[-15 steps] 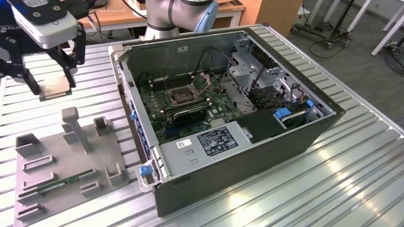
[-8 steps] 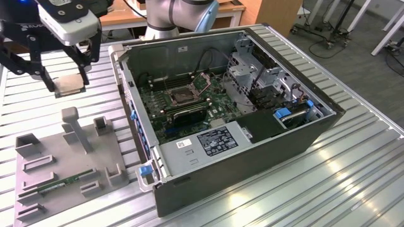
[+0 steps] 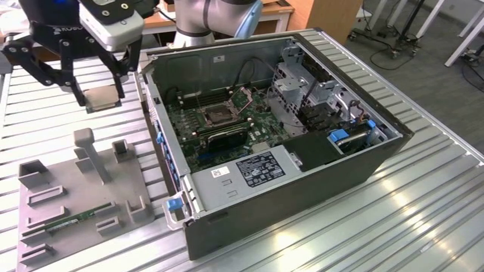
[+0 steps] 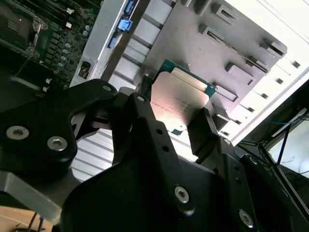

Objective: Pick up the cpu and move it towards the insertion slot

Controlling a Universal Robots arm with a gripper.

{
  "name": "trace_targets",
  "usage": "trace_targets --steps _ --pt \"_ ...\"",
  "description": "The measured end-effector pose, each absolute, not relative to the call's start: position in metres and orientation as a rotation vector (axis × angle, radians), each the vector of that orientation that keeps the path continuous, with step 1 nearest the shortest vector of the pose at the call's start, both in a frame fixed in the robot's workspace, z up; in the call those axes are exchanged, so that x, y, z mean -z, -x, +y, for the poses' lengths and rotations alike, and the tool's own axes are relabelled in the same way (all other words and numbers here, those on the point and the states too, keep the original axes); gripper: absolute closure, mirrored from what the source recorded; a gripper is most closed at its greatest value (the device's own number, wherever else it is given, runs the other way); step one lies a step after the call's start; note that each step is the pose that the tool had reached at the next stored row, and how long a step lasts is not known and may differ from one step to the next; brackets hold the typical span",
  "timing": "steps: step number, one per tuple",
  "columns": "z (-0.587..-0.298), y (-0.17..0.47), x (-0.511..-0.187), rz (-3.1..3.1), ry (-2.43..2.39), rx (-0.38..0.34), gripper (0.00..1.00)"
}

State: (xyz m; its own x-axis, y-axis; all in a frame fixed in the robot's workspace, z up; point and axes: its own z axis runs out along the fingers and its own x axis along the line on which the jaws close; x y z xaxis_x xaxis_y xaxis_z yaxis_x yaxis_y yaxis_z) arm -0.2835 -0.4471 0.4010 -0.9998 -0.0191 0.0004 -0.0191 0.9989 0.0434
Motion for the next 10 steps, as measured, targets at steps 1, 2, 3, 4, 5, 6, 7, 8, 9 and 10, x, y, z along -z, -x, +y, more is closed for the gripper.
trace_targets --steps 1,2,3,4,5,6,7,8,9,10 --pt "-0.447 0.281 -0.401 -3.140 -0.030 0.068 0.45" --pt "-0.447 0.279 -0.401 -3.140 -0.030 0.068 0.45" --pt "-0.447 0.277 -0.401 -3.140 -0.030 0.068 0.45" --pt "-0.447 0.274 -0.401 -3.140 -0.030 0.068 0.45" --pt "-0.447 0.271 -0.401 -3.140 -0.030 0.068 0.45" --pt "-0.447 0.268 -0.401 -3.140 -0.030 0.068 0.45" --pt "-0.447 0.265 -0.401 -3.140 -0.030 0.068 0.45" --pt "-0.447 0.263 -0.401 -3.140 -0.030 0.068 0.45" --pt "-0.447 0.260 -0.401 -3.140 -0.030 0.068 0.45" --pt "-0.447 0.257 -0.401 -3.140 -0.030 0.068 0.45"
